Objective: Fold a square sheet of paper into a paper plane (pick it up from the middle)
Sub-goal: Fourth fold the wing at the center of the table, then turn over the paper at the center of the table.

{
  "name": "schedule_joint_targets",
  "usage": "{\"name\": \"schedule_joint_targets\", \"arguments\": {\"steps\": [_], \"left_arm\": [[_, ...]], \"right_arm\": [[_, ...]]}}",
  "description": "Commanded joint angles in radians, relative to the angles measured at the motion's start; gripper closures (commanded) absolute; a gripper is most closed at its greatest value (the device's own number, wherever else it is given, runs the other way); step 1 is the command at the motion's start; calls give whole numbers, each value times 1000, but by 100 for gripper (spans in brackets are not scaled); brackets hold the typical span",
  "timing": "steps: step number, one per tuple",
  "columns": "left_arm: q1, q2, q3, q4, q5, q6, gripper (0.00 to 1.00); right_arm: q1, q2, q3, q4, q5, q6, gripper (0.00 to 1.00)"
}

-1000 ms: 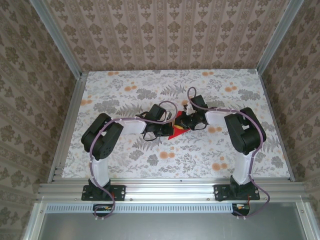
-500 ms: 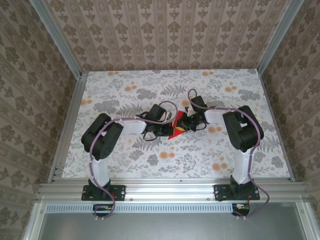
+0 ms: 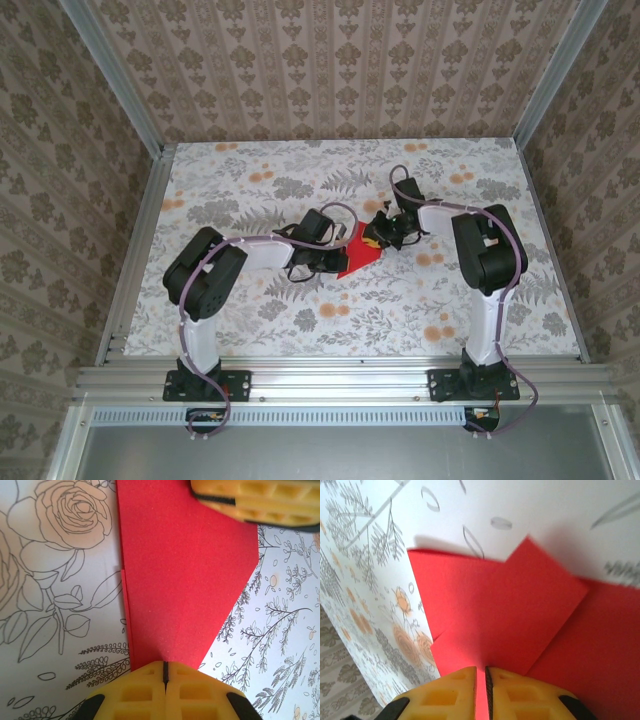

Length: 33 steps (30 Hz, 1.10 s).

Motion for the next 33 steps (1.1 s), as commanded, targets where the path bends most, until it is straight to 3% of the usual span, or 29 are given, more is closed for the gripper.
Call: {"name": "schedule_joint_targets", "arguments": {"steps": [1,9,12,17,22,26,33], "left_arm": [[-13,30,-27,-184,-31,32,100],[-14,13,-9,-196,-29,25,100],[-13,-30,15,-192,-27,5,95],[-12,-133,43,-171,-49,-26,81],[2,-208,33,-201,-158,-44,58],[23,-263,6,-224,-251,-59,42],[52,-304,-41,-234,-297,-82,30]], "right_arm": [[-60,37,58,-24,179,-16,83],[-106,23,151,-49,169,-77,79],[-102,-54,106,-20,122,-102,73],[-93,-187,-57,35,69,-91,61],[-39,-248,-192,115,8,-32,54],[23,-240,-223,147,7,9,51],[76,-175,-203,191,-2,55,53]]}}
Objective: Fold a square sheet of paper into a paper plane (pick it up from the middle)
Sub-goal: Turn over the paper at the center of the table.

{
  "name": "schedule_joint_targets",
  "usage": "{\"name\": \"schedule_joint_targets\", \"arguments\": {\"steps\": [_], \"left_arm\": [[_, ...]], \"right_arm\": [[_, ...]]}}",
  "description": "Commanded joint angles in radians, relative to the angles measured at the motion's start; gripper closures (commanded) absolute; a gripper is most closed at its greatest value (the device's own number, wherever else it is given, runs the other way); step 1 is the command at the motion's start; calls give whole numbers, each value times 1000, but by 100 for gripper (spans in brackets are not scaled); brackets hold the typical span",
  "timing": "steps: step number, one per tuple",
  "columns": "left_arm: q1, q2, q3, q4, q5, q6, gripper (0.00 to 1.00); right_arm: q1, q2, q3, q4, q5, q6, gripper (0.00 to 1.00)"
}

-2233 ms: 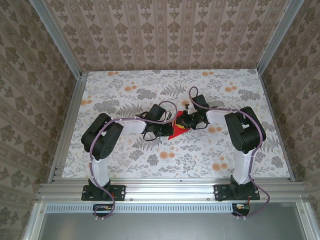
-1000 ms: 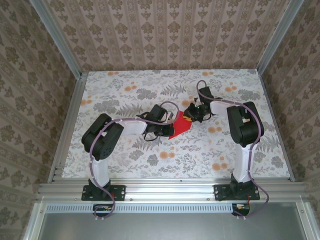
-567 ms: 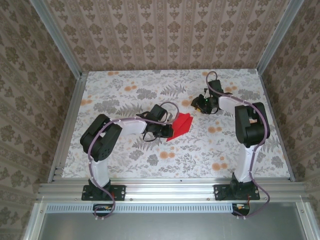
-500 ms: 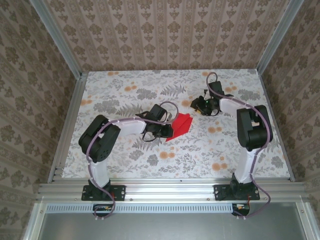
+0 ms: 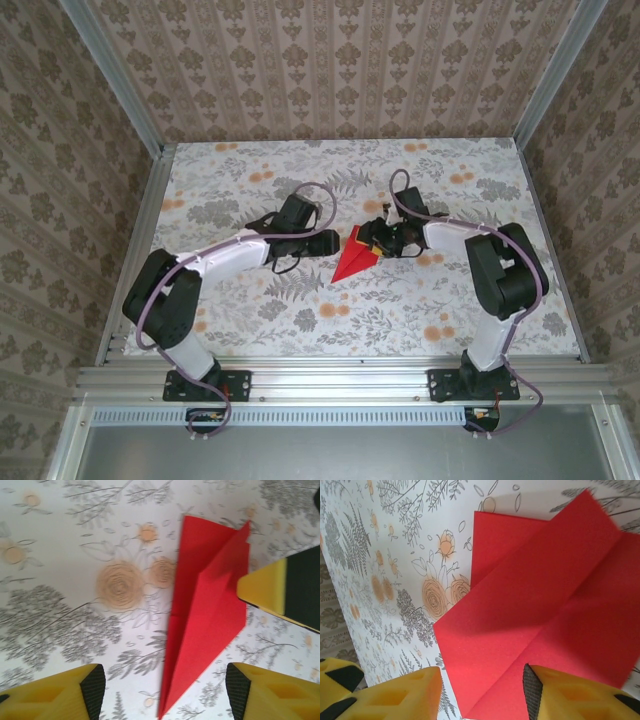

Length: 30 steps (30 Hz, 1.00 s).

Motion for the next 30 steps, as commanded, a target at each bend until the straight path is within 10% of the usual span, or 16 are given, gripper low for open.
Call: {"name": "schedule_joint_targets", "arguments": {"steps": [1,24,30], "left_arm": [[10,-30,-35,-41,-58,-19,28],[29,-58,-101,-12,-62,-43,14],[66,-73,-121,8,-24,-61,7]], "right_arm": [[11,41,19,39,-27,42,54],[31,105,5,211,-29,211,63],[44,112,5,255,-36,213,78]]}}
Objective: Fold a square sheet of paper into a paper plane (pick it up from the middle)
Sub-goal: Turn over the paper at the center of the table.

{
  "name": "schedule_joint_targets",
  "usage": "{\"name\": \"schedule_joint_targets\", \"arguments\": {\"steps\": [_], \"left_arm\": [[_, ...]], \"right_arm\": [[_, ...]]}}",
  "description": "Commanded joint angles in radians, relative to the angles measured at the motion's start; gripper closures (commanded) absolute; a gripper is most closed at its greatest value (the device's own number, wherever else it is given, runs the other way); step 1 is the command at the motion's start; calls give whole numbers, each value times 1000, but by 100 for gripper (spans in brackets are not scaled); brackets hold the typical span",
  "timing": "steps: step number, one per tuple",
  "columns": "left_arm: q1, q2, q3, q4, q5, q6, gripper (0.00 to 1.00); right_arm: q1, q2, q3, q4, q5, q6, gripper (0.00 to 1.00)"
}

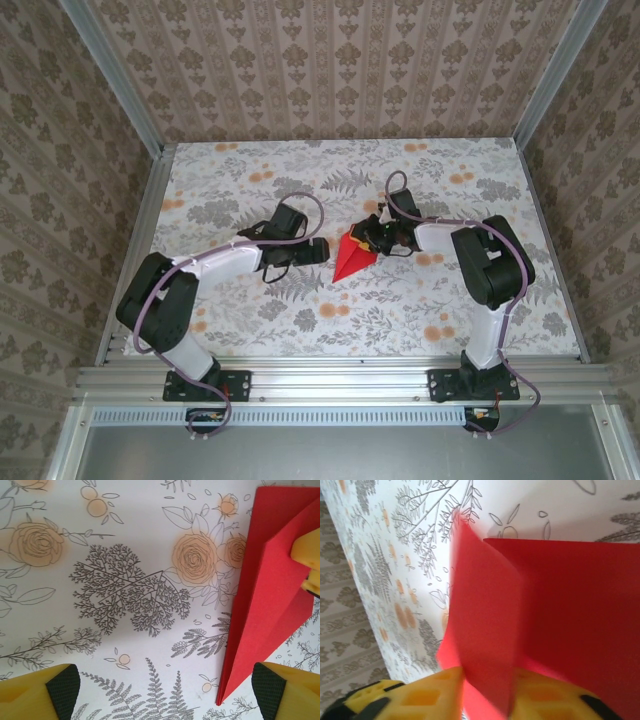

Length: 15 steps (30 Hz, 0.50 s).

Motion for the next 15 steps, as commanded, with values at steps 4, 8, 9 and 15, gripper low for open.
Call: {"name": "schedule_joint_targets", "arguments": {"steps": [4,8,9,15], "left_arm": [[58,-63,-25,3,40,-18,6],[112,-103,-53,1,52,-2,3],[130,-114,-62,1,57,2,2],[249,-170,-89,-10,99,21,0]], "right_arm": [[14,20,28,-18,22,-40,93],[16,-7,81,-161,98,-157,100],[16,-20,94,-200,116,-188,100],[24,-126,178,-476,269,-412,100]]}}
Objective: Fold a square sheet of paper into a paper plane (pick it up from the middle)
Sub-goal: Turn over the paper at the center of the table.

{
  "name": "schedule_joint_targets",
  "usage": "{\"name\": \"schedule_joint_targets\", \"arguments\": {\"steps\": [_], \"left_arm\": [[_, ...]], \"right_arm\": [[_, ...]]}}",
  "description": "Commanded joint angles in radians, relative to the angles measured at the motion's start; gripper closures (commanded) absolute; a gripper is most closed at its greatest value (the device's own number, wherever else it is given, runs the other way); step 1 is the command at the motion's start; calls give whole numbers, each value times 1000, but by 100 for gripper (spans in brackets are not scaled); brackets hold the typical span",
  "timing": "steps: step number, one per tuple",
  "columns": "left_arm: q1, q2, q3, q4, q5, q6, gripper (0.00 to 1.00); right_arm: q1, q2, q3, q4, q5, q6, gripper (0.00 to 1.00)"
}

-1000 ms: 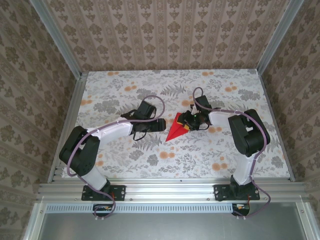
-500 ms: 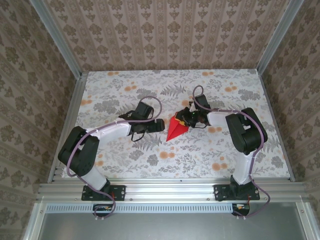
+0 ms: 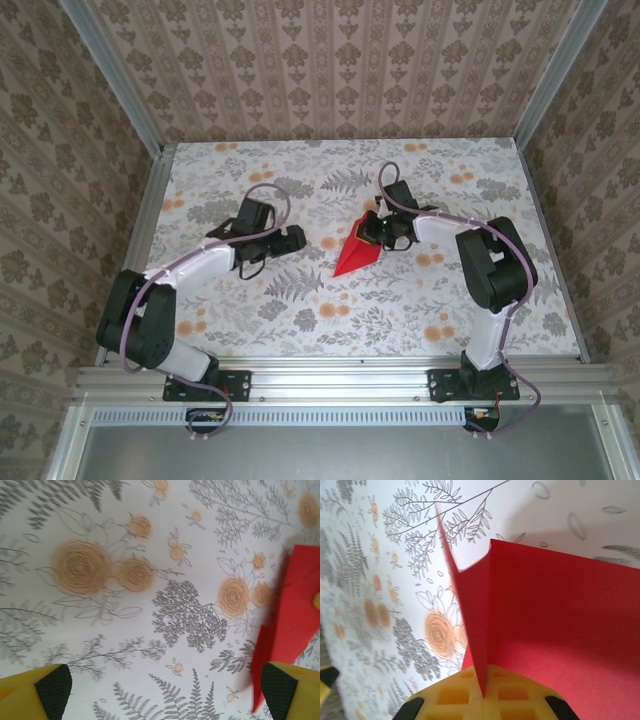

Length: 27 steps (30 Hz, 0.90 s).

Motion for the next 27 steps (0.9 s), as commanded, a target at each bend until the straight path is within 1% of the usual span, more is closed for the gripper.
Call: {"name": "schedule_joint_targets", "arguments": {"steps": [1,6,10,13,18,21,24,27], "left_arm": [[72,-39,-14,-13,44,24,0],[173,-51,-16,-37,74,31,0],[242,-52,-12,-60,91,26,0],[282,-56,-8,-89,93,26,0],[333,-90,-14,-119,101,32,0],[357,-113,-10,-150,95,41,0],[373,-130,-3,-182,84,38,0],[373,-141,-20,-181,114,13,0]], "right_arm": [[16,-94,78,-250,158,-199,100],[75,-116,181,-477,377,-351,100],[147,-59,298,-627,604,-408,100],[195,3,372,-700,768,-411,99],[269,119,487,-771,926,-425,99],[317,214,577,-832,1040,-423,98],[351,320,673,-891,1147,-393,97],[378,423,772,-946,1219,-365,96]]}}
